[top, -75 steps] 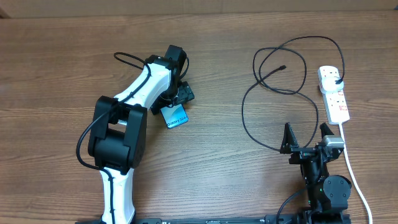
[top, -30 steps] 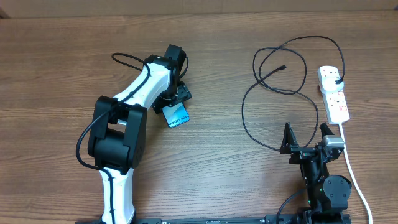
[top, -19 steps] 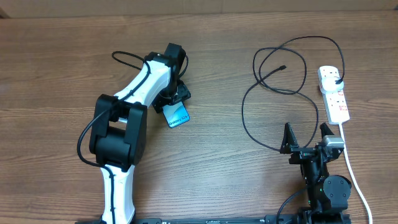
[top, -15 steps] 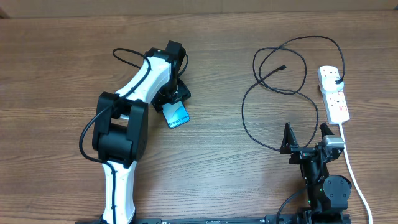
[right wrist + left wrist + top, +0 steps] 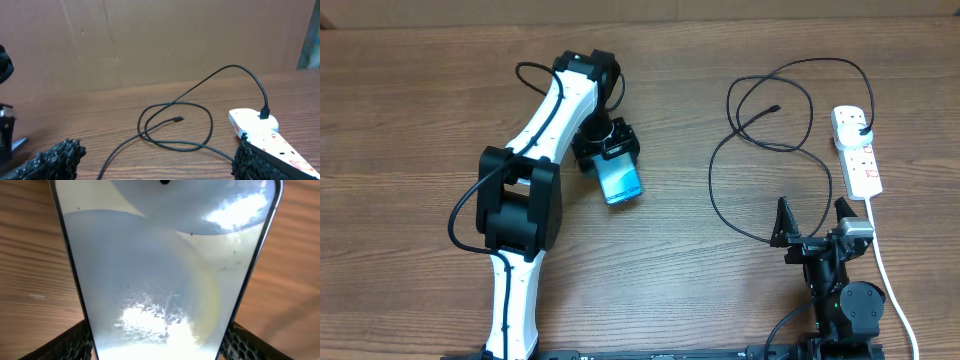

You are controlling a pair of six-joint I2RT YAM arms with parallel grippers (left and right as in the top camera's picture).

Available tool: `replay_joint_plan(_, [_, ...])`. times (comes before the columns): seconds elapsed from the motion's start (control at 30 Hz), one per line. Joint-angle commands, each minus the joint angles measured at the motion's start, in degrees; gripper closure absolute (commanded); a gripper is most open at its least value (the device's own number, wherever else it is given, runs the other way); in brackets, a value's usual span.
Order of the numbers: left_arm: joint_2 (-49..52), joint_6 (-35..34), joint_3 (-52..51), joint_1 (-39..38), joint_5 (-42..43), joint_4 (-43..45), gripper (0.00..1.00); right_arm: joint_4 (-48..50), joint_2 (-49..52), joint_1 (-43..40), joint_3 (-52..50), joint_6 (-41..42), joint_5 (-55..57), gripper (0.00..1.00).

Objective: Plug charger to phone and switch on socket
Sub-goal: 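Lift the phone upright with the left gripper toward the right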

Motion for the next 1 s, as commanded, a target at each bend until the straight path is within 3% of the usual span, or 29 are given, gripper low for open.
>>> replay_joint_plan(0.0, [0.1,4.2,2.8,0.0,18.2,-0.1,0.24,0.3,-0.4,0.4,-0.6,-0.4,-0.1,0.0])
replay_joint_plan(0.23, [0.1,4.4,3.0,0.0,38.3,2.9,0.21,0.3,-0.4,0.4,-0.6,-0.4,-0.1,0.0])
replay_joint_plan(0.47, [0.1,2.8,3.0,0.0,50.8,9.6,0.21,0.4,-0.4,0.4,-0.6,3.7,-1.2,0.0])
replay_joint_plan(0.57, [0.1,0.9,3.0,0.0,52.3,11.5,0.21,1.0,-0.4,0.4,-0.6,17.4,-6.6,0.0])
replay_joint_plan(0.8, [0.1,-1.4,3.0,0.0,53.5,11.9,0.22,2.2,-0.4,0.4,-0.6,59.6,-25.8,0.0])
replay_joint_plan(0.97, [0.1,-2.8,3.0,0.0,53.1,14.1,0.22,2.8,-0.4,0.4,-0.6,62.1,-22.2,0.0])
